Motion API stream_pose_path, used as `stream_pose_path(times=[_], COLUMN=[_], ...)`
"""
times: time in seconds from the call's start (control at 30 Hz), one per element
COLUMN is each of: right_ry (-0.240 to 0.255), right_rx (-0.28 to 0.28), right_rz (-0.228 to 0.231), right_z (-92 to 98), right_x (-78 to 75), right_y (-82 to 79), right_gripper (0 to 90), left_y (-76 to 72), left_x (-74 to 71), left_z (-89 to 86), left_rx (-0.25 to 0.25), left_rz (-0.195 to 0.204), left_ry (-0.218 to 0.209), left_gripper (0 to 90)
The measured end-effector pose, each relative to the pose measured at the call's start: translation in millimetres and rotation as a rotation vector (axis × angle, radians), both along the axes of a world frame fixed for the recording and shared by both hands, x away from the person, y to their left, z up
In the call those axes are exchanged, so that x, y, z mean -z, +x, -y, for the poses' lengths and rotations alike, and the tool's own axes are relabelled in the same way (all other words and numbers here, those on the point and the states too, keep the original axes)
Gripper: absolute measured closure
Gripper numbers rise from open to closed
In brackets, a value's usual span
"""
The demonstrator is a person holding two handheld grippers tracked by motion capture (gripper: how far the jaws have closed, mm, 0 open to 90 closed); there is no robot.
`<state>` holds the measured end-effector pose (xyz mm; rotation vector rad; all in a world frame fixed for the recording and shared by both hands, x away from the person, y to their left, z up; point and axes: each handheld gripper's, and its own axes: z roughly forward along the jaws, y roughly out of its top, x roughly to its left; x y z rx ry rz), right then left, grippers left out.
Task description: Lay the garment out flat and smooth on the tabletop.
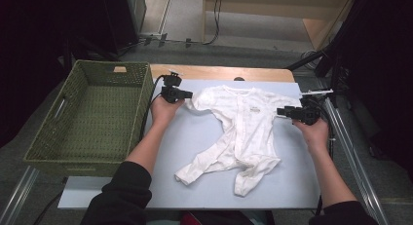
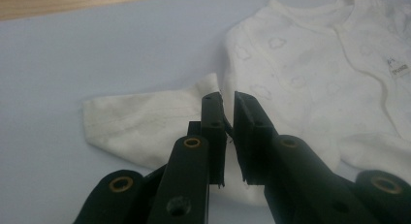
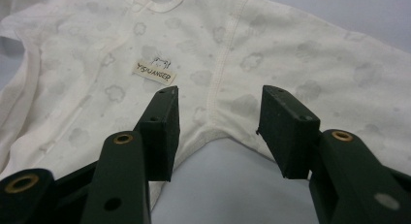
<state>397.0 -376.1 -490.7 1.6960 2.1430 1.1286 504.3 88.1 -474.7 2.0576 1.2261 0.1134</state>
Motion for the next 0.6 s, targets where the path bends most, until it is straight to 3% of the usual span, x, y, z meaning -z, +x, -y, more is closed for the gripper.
stream_pose_path(times=[0.13, 0.2, 0.3, 0.43, 0.6], right_ry=[0.001, -0.002, -0.006, -0.005, -0.007], right_rx=[-0.001, -0.001, -0.003, -0.001, -0.006], right_rz=[-0.005, -0.006, -0.008, -0.014, -0.014], right_z=[-0.2, -0.5, -0.2, -0.2, -1.0], right_x=[0.9, 1.3, 2.0, 2.8, 2.9], right_y=[0.6, 0.7, 0.9, 0.6, -0.5], right_gripper=[47.8, 47.8, 47.8, 47.8, 47.8], left_y=[0.7, 1.5, 3.4, 5.0, 12.5], left_x=[1.6, 1.2, 1.2, 1.5, -1.9], left_z=[-1.5, -2.2, 0.0, 7.0, 1.8], left_rx=[-0.005, -0.005, 0.009, 0.023, -0.005], left_rz=[-0.003, -0.008, -0.025, -0.002, 0.016], left_ry=[-0.001, -0.028, -0.063, -0.004, 0.012], left_gripper=[86.1, 86.0, 75.9, 59.3, 59.1])
